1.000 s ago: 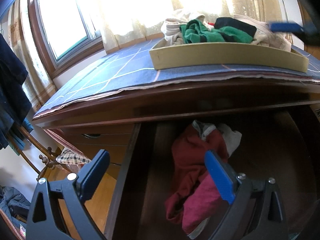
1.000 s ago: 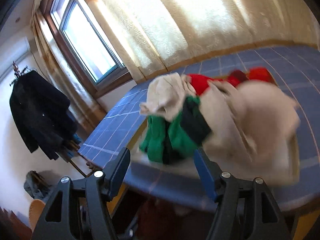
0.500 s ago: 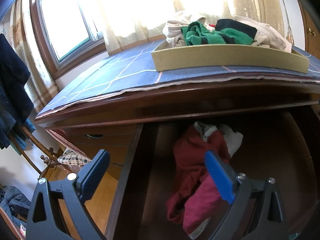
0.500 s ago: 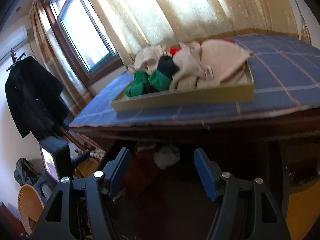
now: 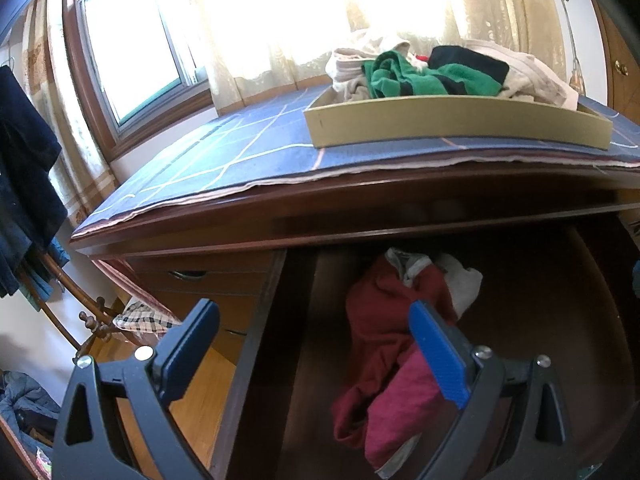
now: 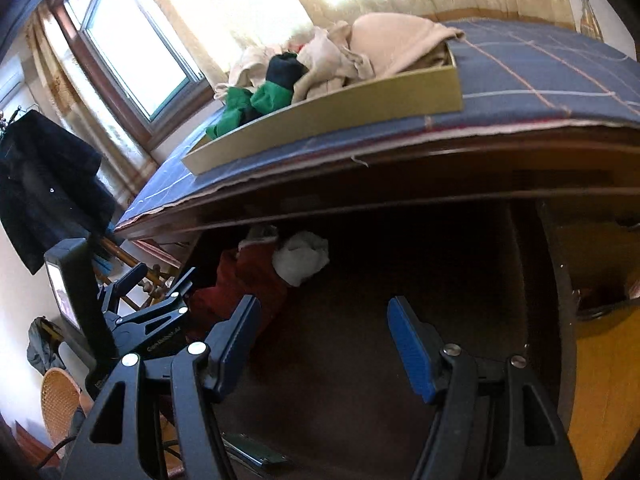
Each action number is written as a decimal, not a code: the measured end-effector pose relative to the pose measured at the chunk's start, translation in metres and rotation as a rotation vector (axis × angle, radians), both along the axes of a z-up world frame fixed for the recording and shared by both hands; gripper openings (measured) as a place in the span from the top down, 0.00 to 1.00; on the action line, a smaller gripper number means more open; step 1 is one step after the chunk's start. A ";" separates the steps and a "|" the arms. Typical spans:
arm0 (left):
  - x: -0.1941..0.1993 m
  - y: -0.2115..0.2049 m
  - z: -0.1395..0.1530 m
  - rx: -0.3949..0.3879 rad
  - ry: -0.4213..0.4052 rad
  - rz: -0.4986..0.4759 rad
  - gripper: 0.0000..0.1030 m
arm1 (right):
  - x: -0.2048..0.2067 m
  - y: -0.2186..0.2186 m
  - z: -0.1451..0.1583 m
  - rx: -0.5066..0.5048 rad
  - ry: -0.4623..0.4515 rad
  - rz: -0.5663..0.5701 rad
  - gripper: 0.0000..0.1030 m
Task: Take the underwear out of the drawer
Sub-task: 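Reach the right gripper into the drawer and grasp the maroon garment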
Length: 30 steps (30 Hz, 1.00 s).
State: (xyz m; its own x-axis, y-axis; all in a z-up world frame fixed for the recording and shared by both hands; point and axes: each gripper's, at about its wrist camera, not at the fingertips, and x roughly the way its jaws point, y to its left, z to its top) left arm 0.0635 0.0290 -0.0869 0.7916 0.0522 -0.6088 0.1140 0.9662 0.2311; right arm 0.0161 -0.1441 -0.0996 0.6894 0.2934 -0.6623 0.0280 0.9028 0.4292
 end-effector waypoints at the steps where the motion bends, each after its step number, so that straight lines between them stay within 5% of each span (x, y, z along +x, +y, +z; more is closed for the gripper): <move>1: 0.000 0.000 0.001 -0.001 -0.001 -0.001 0.06 | 0.001 0.000 -0.001 0.004 0.007 0.000 0.34; 10: 0.001 0.009 0.004 -0.035 -0.010 0.020 0.06 | 0.020 0.014 -0.019 0.100 0.108 0.039 0.34; 23: 0.014 0.038 0.000 -0.150 0.015 0.190 0.05 | 0.083 0.060 -0.083 0.513 0.372 0.072 0.34; 30: 0.013 0.043 0.000 -0.149 0.004 0.244 0.08 | 0.111 0.089 -0.096 0.556 0.426 0.123 0.33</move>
